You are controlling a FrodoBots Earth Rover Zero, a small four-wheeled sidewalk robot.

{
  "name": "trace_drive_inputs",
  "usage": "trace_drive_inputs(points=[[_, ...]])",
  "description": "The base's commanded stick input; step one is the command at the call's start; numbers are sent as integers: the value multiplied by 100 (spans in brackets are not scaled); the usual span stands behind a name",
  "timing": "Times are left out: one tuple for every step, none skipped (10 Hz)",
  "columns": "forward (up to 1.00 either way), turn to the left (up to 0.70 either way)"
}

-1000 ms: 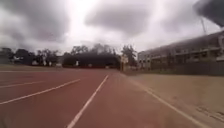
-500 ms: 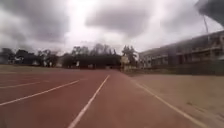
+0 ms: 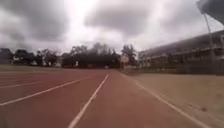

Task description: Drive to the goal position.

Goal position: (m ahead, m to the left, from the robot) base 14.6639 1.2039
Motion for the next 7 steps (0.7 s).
trace_drive_inputs(points=[[70,0],[70,0],[70,0],[70,0],[70,0],[70,0],[70,0]])
